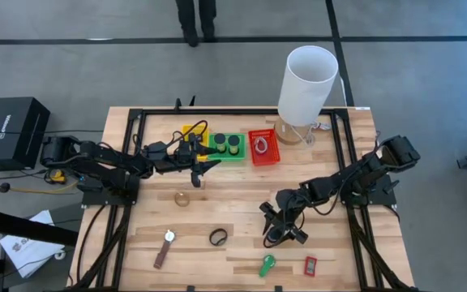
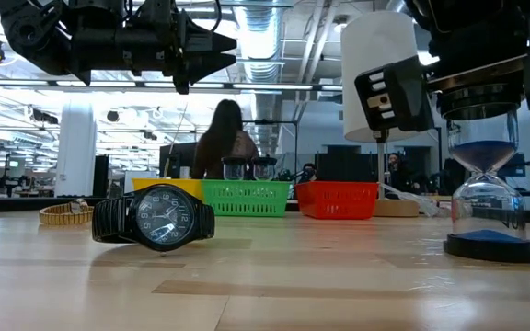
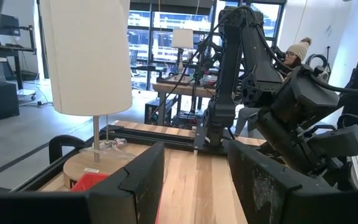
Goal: Pick & Place Office items
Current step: Put the blue hourglass into the green basket
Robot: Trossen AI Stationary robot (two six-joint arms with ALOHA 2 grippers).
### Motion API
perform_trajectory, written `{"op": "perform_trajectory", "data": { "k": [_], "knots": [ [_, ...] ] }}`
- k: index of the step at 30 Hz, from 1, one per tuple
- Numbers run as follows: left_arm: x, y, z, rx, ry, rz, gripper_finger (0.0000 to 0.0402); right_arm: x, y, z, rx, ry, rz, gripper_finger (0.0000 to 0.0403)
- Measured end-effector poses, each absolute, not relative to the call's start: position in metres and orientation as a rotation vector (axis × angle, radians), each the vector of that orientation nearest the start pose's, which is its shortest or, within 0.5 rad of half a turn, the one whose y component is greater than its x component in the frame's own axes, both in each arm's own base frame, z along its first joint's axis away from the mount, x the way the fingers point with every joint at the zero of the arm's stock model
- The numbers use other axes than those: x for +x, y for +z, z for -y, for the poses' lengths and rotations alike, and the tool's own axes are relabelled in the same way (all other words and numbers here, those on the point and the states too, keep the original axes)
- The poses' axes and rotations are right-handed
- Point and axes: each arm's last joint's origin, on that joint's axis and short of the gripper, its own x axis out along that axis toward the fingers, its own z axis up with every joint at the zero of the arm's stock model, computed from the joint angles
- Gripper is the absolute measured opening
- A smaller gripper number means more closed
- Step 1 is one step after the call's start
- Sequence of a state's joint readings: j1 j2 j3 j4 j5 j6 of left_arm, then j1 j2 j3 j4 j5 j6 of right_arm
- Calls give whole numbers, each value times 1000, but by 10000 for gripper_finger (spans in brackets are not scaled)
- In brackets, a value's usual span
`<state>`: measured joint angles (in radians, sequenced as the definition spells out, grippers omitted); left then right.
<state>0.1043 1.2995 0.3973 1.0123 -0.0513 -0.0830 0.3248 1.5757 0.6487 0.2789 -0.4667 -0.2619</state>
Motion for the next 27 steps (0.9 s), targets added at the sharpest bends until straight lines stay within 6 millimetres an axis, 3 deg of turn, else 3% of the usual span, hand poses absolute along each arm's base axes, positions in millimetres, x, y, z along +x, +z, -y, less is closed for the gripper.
{"op": "perform_trajectory", "data": {
  "k": [27],
  "knots": [
    [243,213,-27,-80,150,117,172,272,152,-105,-193,846,-548,243]
  ]
}}
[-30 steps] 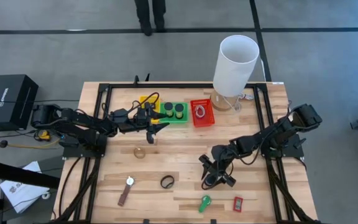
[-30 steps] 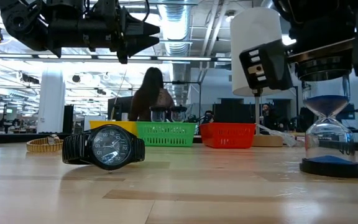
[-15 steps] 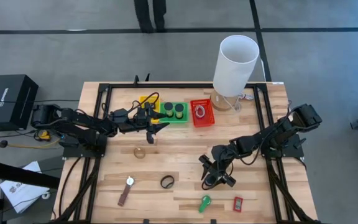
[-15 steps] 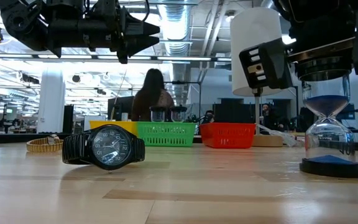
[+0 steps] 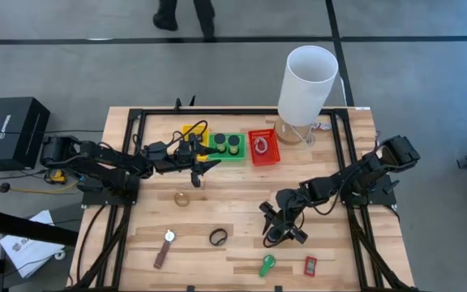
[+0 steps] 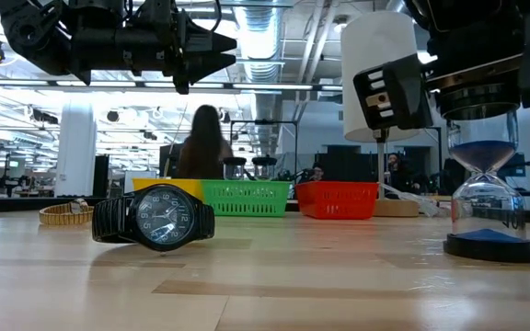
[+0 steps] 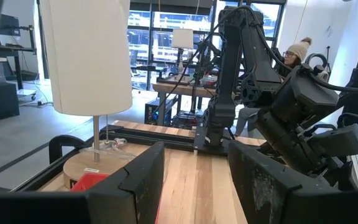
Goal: Pick & Place Office items
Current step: Put the blue hourglass into the green basket
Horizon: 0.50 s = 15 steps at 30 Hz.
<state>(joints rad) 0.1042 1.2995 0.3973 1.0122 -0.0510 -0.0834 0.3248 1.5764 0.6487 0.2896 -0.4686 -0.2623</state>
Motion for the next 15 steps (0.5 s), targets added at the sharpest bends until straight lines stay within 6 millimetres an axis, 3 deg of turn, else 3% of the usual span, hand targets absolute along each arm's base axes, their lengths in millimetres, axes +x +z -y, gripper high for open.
{"op": "perform_trajectory", "data": {
  "k": [8,15],
  "knots": [
    [243,213,-27,-80,151,116,172,272,152,-106,-193,845,-543,209],
    [243,213,-27,-80,151,116,172,274,152,-102,-196,818,-544,205]
  ]
}}
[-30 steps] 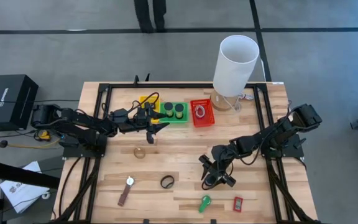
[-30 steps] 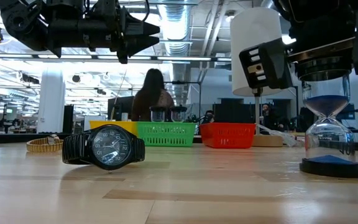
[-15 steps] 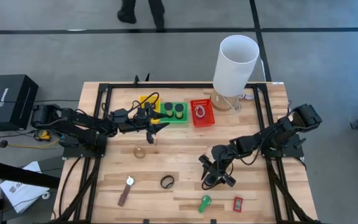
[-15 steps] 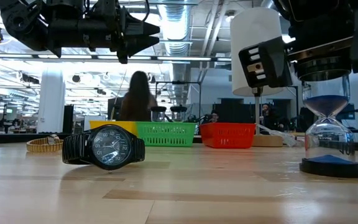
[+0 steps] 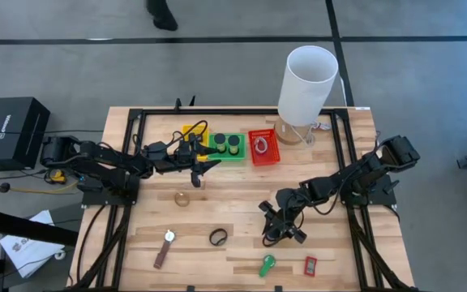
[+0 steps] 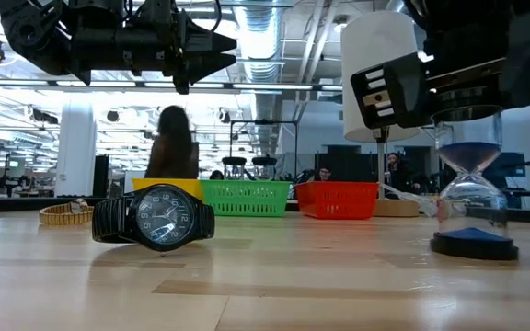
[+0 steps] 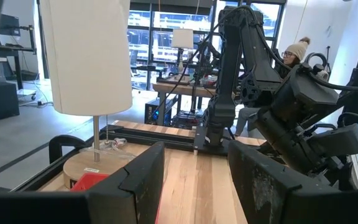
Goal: Pick & Place Office items
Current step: Put the blue hourglass into the green basket
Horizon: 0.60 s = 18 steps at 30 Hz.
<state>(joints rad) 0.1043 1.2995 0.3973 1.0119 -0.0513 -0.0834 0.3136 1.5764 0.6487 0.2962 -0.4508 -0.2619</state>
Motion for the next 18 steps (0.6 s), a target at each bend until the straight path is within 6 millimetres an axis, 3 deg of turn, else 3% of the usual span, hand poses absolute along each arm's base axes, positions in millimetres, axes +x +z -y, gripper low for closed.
{"op": "perform_trajectory", "data": {
  "k": [11,18],
  "knots": [
    [243,213,-27,-81,151,116,172,279,155,-95,-195,785,-503,200],
    [243,213,-27,-81,150,116,172,285,157,-79,-181,728,-498,207]
  ]
}}
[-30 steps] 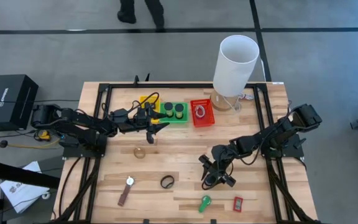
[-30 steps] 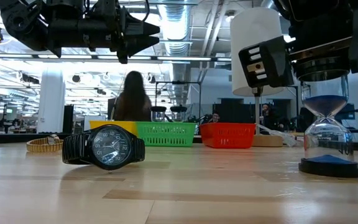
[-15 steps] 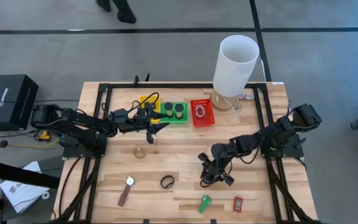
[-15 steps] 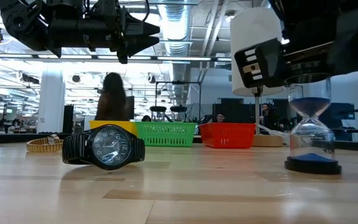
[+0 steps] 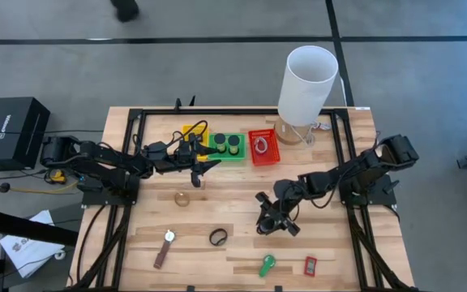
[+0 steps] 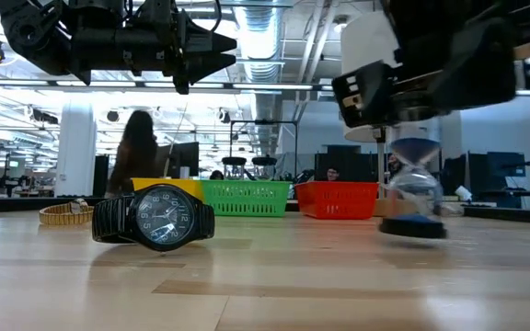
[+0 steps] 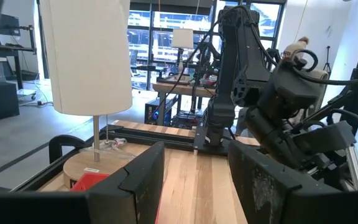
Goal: Pick & Place Office items
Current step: Put the blue hourglass into the green basket
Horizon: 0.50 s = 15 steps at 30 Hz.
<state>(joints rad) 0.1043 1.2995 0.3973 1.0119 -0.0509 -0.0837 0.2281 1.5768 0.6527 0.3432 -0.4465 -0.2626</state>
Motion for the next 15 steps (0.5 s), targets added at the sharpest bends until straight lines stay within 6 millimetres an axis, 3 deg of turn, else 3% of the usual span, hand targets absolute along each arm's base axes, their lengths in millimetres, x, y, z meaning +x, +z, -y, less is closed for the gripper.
{"op": "perform_trajectory", "data": {
  "k": [8,12,15],
  "knots": [
    [243,213,-27,-81,150,116,172,314,189,-43,-267,607,-398,204],
    [243,213,-27,-84,150,116,172,327,207,-16,-356,485,-379,215],
    [243,213,-27,-84,150,115,172,334,218,8,-372,398,-372,198]
  ]
}}
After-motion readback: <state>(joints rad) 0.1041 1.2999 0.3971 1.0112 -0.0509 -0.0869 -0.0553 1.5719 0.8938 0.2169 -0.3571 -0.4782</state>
